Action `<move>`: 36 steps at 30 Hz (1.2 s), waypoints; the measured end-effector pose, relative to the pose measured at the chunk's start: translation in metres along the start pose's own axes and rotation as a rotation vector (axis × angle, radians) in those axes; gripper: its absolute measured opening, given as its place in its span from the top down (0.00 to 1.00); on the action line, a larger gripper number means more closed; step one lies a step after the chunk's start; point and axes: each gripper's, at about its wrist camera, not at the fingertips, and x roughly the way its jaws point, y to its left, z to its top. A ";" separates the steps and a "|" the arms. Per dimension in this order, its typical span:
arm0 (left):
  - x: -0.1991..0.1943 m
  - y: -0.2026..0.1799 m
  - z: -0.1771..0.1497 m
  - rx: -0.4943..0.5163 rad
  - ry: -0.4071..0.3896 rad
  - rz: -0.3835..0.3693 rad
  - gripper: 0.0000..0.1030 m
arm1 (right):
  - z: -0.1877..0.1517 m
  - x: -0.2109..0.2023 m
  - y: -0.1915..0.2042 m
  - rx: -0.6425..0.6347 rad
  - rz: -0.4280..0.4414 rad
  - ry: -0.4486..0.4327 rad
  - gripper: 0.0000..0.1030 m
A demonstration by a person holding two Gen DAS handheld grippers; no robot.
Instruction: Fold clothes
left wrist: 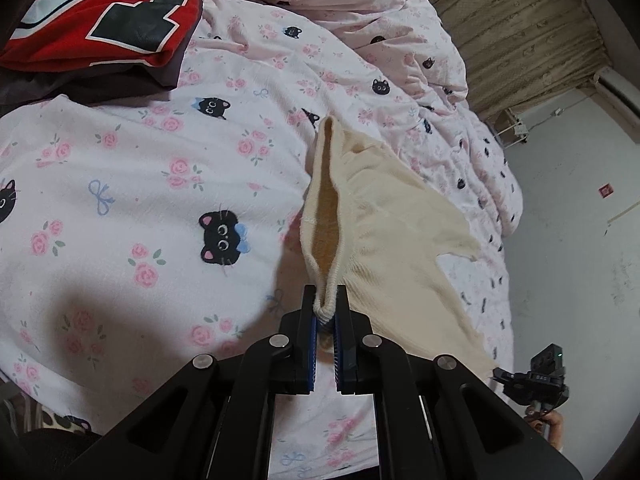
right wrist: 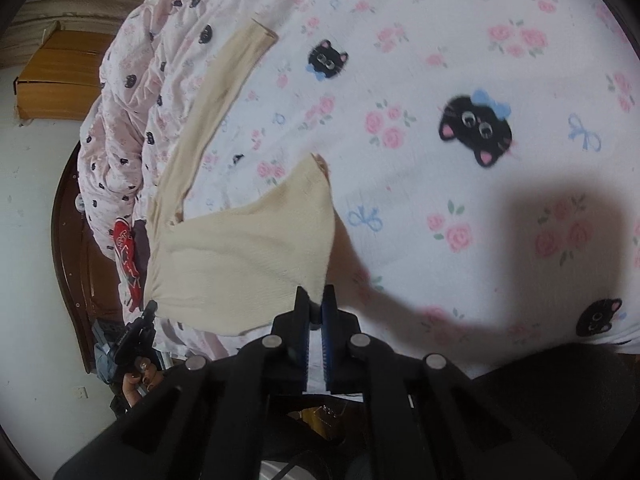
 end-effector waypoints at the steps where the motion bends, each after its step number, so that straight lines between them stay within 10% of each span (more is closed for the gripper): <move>1: -0.002 -0.002 0.003 0.000 -0.003 0.002 0.95 | 0.003 -0.003 0.003 -0.003 0.010 -0.005 0.94; 17: 0.010 -0.027 0.066 -0.095 -0.025 0.054 0.95 | 0.108 -0.027 0.073 -0.029 0.169 -0.041 0.94; 36: 0.079 -0.014 0.117 -0.201 0.010 0.097 0.95 | 0.234 0.035 0.089 0.056 0.087 -0.013 0.94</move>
